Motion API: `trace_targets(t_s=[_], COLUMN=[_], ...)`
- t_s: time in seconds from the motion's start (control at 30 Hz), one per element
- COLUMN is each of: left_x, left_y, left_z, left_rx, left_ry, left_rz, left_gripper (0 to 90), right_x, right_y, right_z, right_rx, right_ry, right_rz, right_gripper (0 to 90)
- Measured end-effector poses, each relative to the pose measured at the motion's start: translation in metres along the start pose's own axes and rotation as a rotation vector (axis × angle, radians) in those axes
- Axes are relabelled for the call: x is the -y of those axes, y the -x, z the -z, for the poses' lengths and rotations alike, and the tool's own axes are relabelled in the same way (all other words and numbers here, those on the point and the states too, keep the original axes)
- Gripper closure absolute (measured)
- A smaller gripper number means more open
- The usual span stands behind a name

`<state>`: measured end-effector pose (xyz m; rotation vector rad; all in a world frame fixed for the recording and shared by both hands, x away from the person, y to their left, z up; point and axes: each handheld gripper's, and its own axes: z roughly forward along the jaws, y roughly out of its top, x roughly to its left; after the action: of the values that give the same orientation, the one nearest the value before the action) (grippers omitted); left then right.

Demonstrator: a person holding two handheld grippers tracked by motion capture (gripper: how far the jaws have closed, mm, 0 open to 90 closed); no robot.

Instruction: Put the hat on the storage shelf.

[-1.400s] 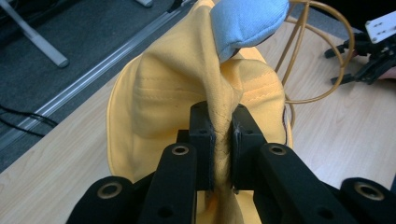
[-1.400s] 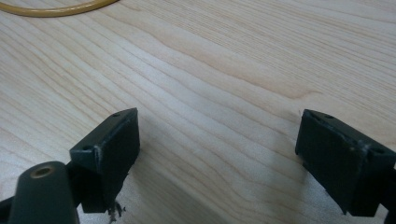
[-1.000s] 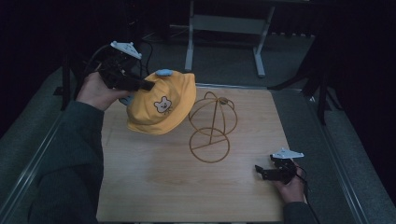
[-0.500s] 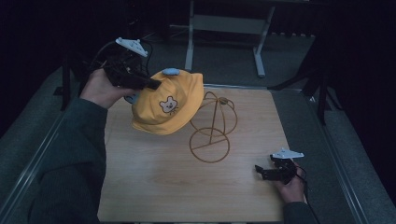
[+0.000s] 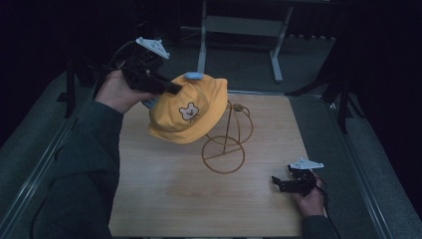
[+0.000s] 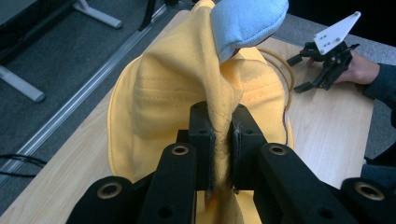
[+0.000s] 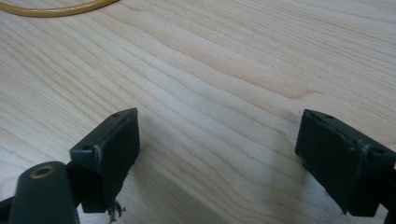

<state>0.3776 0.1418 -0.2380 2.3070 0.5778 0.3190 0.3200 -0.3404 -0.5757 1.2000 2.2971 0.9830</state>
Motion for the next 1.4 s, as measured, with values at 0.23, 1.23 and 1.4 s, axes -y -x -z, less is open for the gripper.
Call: trace_targets(t_s=[0.23,1.23,1.4], left_x=[-0.011,-0.05,-0.054], left_y=[0.005,0.014,0.014], left_z=[-0.01,-0.065,-0.077], left_rx=[0.017,0.067,0.079], left_ry=[0.0,-0.018,-0.03], left_rz=[-0.019,-0.023,-0.019], left_gripper=[81.4,80.2,79.5], right_x=[0.0,0.0,0.0], right_y=[0.0,0.0,0.0], right_z=[0.0,0.0,0.0], right_rx=[0.0,0.001,0.001], right_ry=[0.0,0.0,0.0], right_rz=[-0.001,0.0,-0.001], right_gripper=[13.7,13.7,13.7])
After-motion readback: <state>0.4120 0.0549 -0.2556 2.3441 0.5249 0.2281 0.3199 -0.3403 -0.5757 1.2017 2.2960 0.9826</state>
